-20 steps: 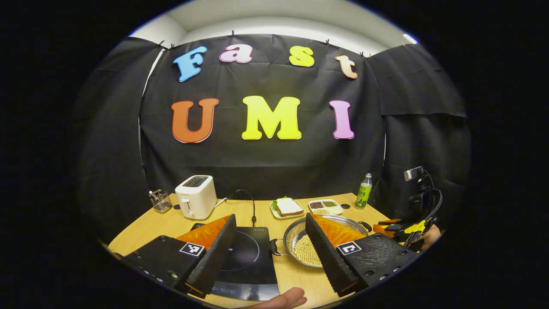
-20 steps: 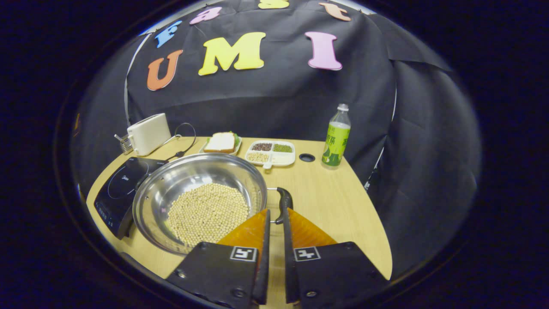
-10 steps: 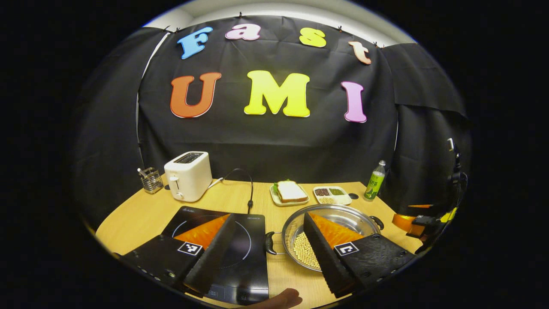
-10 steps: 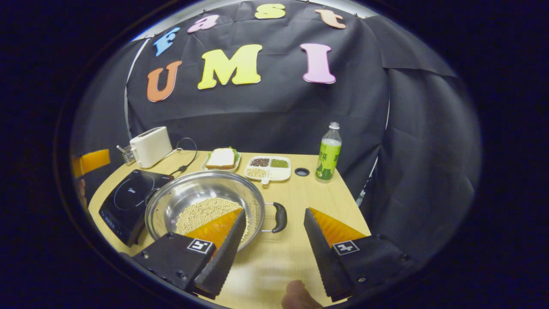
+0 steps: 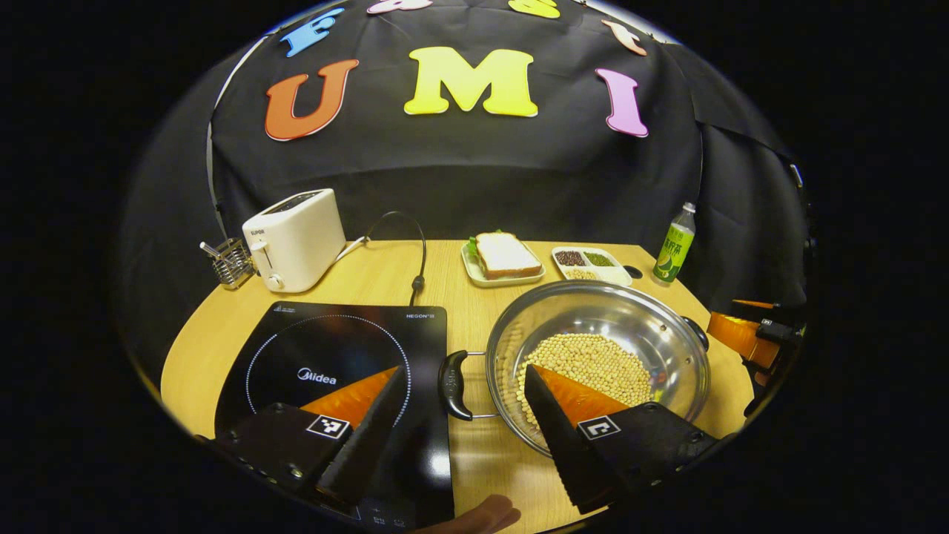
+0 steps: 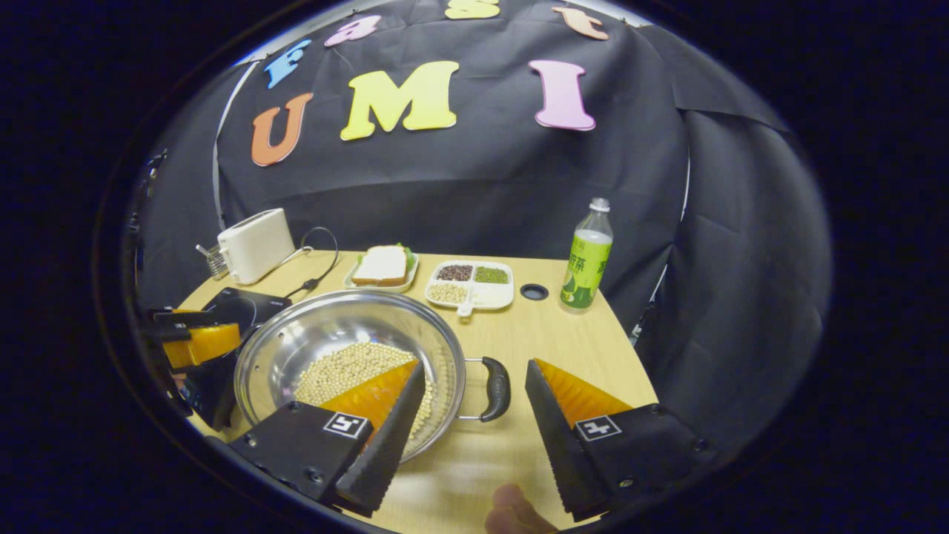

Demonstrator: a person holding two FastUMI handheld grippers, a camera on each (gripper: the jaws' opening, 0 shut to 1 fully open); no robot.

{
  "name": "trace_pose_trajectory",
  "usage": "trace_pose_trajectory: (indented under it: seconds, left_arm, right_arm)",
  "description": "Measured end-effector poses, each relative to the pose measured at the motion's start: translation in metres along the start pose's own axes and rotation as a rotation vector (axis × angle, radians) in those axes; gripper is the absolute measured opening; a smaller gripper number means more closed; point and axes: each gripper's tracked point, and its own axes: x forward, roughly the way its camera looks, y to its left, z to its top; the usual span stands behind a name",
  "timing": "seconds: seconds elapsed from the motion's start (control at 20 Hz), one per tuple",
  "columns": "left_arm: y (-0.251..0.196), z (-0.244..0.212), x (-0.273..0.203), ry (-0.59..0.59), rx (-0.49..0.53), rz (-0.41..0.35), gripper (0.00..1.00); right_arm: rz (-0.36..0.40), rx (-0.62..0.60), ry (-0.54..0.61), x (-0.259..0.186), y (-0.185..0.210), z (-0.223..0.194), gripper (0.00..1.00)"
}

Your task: First push the handle of the pot to place it horizontally, then grasp the pot with both hands and set it on the induction cooktop.

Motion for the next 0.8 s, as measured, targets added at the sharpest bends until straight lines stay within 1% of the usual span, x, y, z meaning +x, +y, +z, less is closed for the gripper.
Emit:
trace_pose_trajectory:
  seconds: [0.05,0.1,0.15,0.2,0.45,0.55,0.65,0.7,0.75,0.8]
  left_arm:
    - [-0.001,-0.003,0.006,0.011,0.000,-0.003,0.96]
    - [-0.002,-0.004,0.010,0.017,-0.003,-0.007,0.96]
    - [-0.002,-0.004,0.016,0.019,-0.008,-0.010,0.96]
    - [-0.002,-0.005,0.021,0.025,-0.012,-0.012,0.96]
    - [-0.002,-0.016,0.036,0.065,-0.024,-0.018,0.96]
    - [-0.002,-0.021,0.039,0.081,-0.025,-0.013,0.96]
    - [0.000,-0.020,0.041,0.074,-0.015,-0.004,0.95]
    - [0.000,-0.020,0.043,0.077,-0.010,0.000,0.94]
    - [0.001,-0.021,0.043,0.080,-0.002,0.005,0.84]
    - [0.001,-0.021,0.043,0.084,0.005,0.011,0.94]
  right_arm:
    - [-0.001,0.000,0.014,0.008,0.001,-0.004,0.87]
    - [-0.005,-0.001,0.027,0.016,0.000,-0.006,0.87]
    - [-0.012,0.000,0.040,0.023,-0.001,-0.010,0.91]
    - [-0.014,-0.005,0.053,0.030,-0.002,-0.013,0.87]
    - [-0.072,-0.019,0.115,0.057,-0.014,-0.031,0.87]
    - [-0.060,0.001,0.118,0.061,-0.012,-0.032,0.88]
    - [-0.056,-0.009,0.117,0.066,-0.012,-0.032,0.87]
    - [-0.056,-0.005,0.120,0.068,-0.012,-0.032,0.88]
    - [-0.055,0.006,0.121,0.070,-0.013,-0.033,0.87]
    - [-0.052,0.015,0.126,0.072,-0.012,-0.033,0.92]
